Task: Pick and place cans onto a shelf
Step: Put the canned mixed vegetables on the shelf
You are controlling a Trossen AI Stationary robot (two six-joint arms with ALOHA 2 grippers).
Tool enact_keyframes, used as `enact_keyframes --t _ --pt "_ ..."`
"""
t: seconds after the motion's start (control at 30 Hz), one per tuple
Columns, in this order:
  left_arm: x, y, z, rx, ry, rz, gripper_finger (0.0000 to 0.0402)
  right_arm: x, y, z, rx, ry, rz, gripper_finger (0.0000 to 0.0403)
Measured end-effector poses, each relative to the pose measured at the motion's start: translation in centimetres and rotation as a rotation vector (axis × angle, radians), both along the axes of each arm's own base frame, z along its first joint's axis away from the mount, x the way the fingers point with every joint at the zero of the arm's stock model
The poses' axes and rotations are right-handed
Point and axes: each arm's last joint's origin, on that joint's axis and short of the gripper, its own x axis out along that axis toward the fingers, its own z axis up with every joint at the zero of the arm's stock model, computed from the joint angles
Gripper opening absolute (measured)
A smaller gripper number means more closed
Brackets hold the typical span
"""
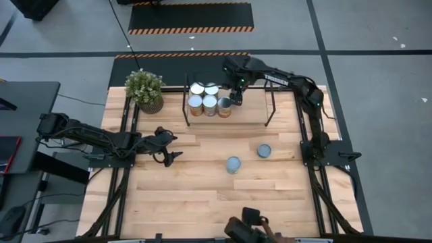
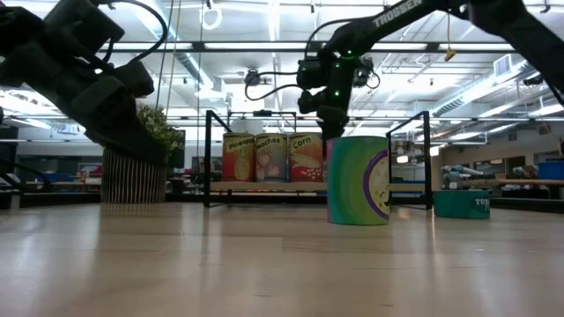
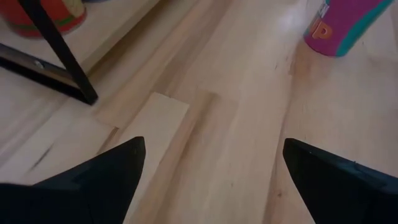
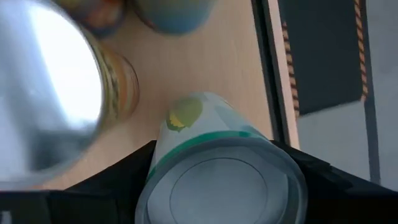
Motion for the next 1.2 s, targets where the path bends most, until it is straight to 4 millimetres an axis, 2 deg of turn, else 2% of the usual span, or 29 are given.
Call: enact_keyframes --t 0.13,0.4,0.63,0.9,1.07,1.2 --pt "0.1 0.0 0.1 0.031 -0.003 -0.022 0.0387 0.8 -0.5 -0.4 0.04 -0.022 0.055 0.0295" --pt "0.1 0.0 0.1 0.032 -0.004 -0.023 0.0387 0.6 -0.9 -1.1 0.065 0.017 0.07 0.0329" --pt "0.1 0.0 0.1 0.022 -0.007 -0.016 0.0387 0.1 -0.4 -0.1 0.034 0.041 0.058 0.0344" --pt "0.1 0.0 0.1 0.018 -0.01 -0.01 0.0387 -0.6 0.8 0.2 0.079 0.128 0.018 0.0345" --pt "0.1 0.0 0.1 0.014 -0.011 -0.007 0.0387 -1.1 1.1 0.1 0.01 0.25 -0.036 0.0345" --pt "0.1 0.0 0.1 0.015 -0.011 -0.008 0.0387 -1.2 0.5 0.2 -0.063 0.266 -0.085 0.0345"
